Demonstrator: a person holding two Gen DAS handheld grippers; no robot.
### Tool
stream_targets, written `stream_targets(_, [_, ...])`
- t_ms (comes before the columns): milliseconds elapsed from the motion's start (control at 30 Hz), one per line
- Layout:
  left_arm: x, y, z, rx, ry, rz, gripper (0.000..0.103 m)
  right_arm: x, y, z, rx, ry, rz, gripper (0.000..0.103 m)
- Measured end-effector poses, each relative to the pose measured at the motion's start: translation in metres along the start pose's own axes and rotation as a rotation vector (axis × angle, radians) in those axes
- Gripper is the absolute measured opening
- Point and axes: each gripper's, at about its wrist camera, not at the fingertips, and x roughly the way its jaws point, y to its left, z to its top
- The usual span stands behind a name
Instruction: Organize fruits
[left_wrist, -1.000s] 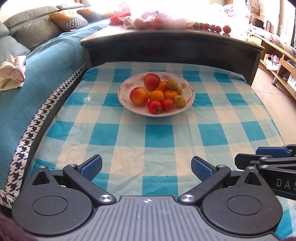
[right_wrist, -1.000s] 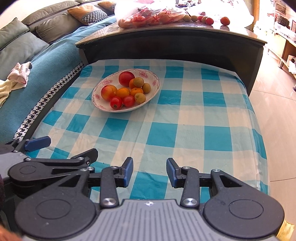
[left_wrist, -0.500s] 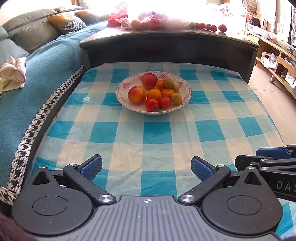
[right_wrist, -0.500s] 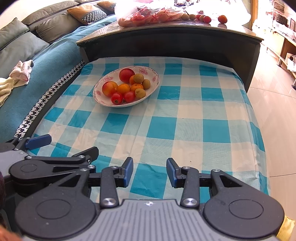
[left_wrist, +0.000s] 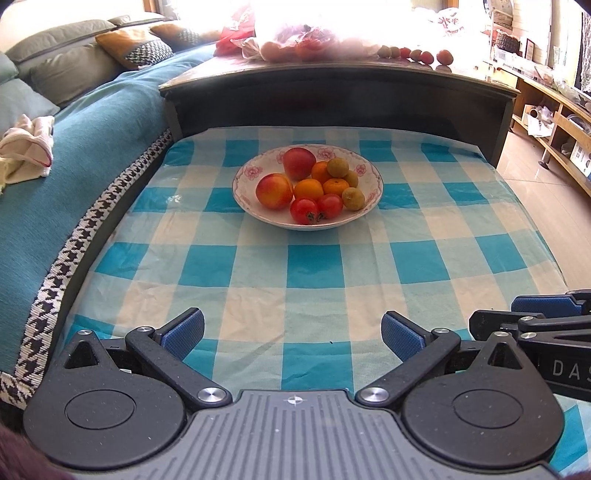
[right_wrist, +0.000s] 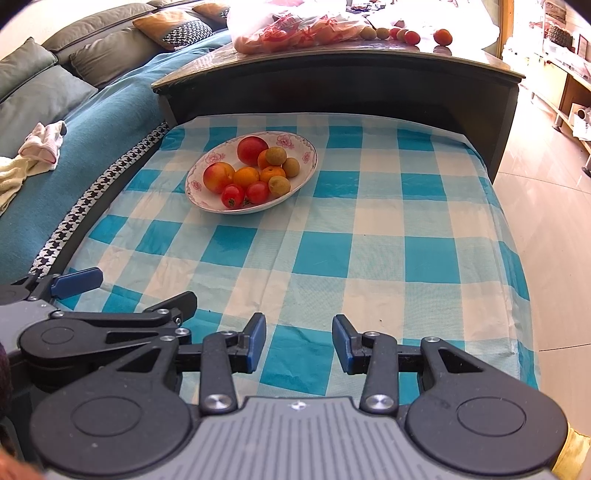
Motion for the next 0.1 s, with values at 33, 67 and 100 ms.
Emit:
stream_targets(33, [0.0,-0.0003,0.0001,0.001,-0.001,0.001,0.103,-0.0005,-0.0002,-0.0005,0.0,0.0,-0.001,0.052])
stream_targets(67, [0.0,-0.0004,-0.0001,0.002,-0.004,0.005,0.103,-0.0005,-0.0002,-0.0006,0.0,0.0,-0.001,0.052])
stream_targets(100, [-0.0005,-0.0004,-0.0002,0.002,-0.01,0.013,0.103,-0.0001,-0.0002,-0.0002,0.0,0.001,0.0,0.053])
